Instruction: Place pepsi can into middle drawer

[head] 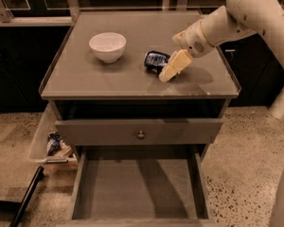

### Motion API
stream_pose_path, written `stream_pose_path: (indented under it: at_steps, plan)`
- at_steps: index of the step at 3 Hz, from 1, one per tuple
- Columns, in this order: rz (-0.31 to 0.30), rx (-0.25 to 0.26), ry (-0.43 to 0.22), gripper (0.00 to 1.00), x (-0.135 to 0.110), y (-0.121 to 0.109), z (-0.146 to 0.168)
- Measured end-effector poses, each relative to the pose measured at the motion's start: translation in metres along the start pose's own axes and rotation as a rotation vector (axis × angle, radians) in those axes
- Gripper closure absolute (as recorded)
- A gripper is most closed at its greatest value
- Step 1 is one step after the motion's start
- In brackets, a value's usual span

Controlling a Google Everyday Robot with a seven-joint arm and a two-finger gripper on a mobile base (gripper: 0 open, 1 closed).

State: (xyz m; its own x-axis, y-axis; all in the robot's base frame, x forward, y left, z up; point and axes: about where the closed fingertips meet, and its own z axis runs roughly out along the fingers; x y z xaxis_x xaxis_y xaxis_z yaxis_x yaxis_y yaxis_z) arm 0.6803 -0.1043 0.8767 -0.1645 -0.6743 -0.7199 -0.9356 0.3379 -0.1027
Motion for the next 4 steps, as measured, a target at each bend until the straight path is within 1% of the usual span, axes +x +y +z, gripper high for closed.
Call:
stream_pose_path:
  at_steps: [1, 2, 3, 4]
  plan:
    - [0.024, -0.019, -0.036, 0.00, -0.004, -0.005, 0.017]
    - [0.040, -0.010, -0.019, 0.00, -0.002, -0.011, 0.038]
    - [0.053, -0.003, 0.028, 0.00, 0.008, -0.015, 0.058]
    - [0.053, -0.003, 0.028, 0.19, 0.004, -0.015, 0.054]
